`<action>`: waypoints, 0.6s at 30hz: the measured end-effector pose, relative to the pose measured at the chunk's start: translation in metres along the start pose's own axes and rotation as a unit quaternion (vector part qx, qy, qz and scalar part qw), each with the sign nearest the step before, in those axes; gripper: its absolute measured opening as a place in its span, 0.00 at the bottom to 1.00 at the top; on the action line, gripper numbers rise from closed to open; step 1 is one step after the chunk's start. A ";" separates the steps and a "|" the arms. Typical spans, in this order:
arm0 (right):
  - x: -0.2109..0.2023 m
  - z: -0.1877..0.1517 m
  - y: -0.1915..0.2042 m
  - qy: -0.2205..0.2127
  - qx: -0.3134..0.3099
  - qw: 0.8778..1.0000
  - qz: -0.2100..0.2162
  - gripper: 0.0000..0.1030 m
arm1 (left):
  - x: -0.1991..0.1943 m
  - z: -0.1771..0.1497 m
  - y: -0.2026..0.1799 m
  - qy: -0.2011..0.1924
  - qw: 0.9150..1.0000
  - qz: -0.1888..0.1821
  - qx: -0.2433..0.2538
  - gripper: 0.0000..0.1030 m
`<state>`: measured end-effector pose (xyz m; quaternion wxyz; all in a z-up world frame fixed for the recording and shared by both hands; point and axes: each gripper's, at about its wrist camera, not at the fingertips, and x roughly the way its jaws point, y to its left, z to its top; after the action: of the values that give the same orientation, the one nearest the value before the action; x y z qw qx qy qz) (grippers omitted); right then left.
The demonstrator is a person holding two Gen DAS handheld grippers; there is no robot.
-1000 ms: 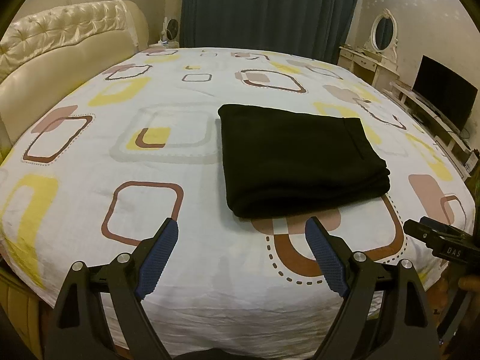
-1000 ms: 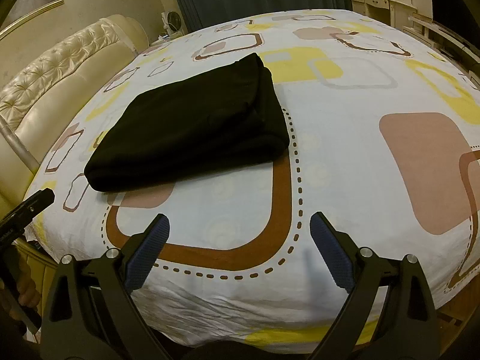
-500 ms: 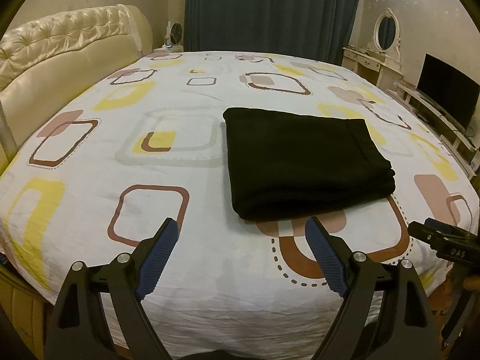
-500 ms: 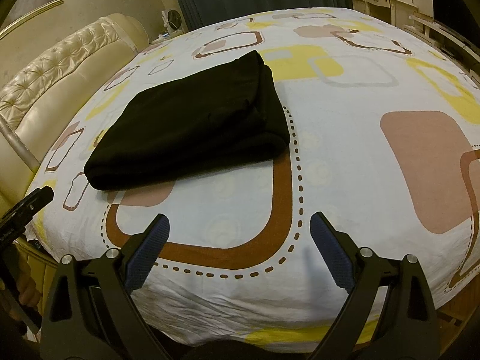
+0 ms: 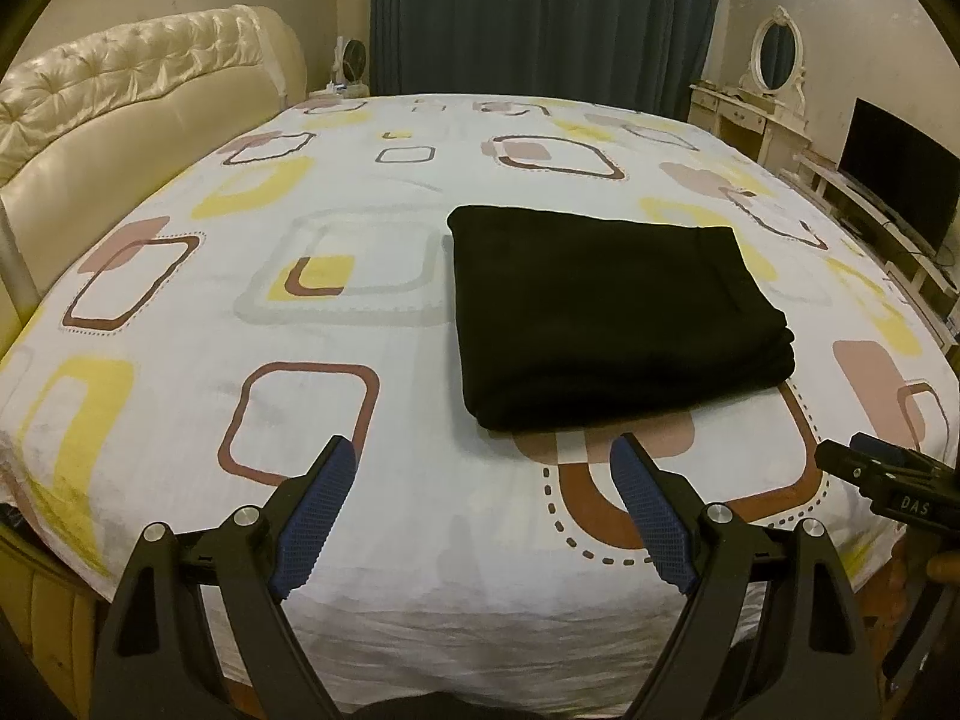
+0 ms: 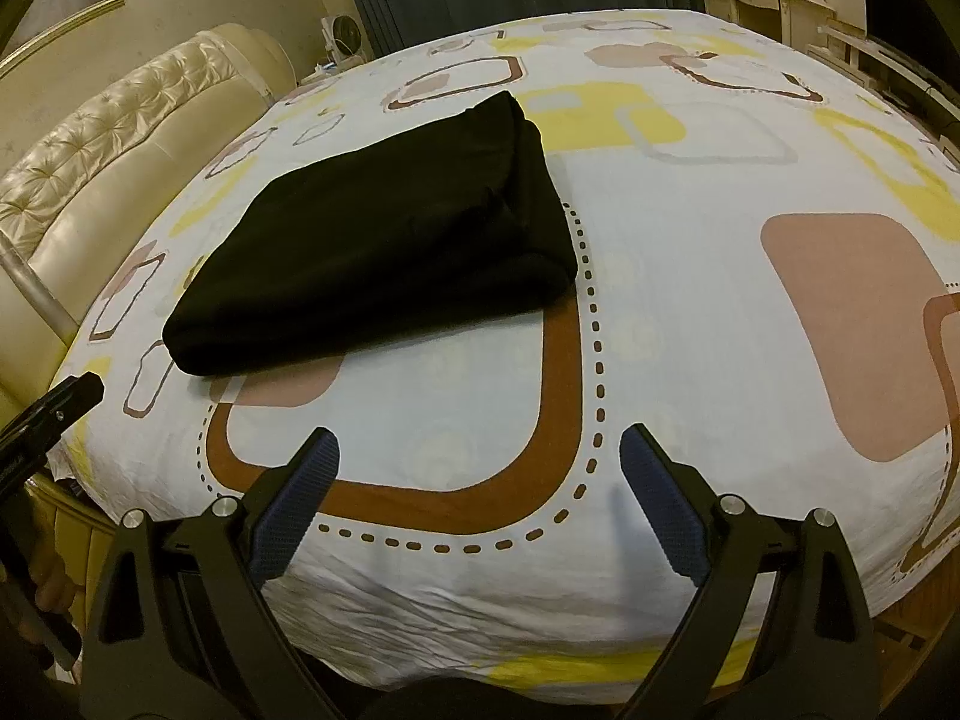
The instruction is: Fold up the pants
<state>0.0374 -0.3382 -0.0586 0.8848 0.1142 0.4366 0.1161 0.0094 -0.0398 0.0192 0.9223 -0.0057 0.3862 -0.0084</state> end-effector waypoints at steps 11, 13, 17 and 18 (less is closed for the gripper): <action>0.003 -0.001 -0.003 0.005 -0.002 1.000 0.001 0.92 | -0.003 0.001 -0.002 -0.011 1.000 0.007 0.003 0.83; 0.003 -0.001 -0.003 0.005 -0.002 1.000 0.001 0.92 | -0.003 0.001 -0.002 -0.011 1.000 0.010 0.005 0.83; 0.003 -0.001 -0.003 0.006 -0.003 1.000 0.001 0.92 | -0.003 0.002 -0.003 -0.014 1.000 0.019 0.007 0.83; 0.004 -0.002 -0.003 0.007 -0.003 1.000 0.000 0.92 | -0.002 0.002 -0.003 -0.013 1.000 0.019 0.006 0.83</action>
<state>0.0386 -0.3401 -0.0636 0.8820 0.1105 0.4424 0.1188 0.0091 -0.0430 0.0221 0.9273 0.0073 0.3741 0.0067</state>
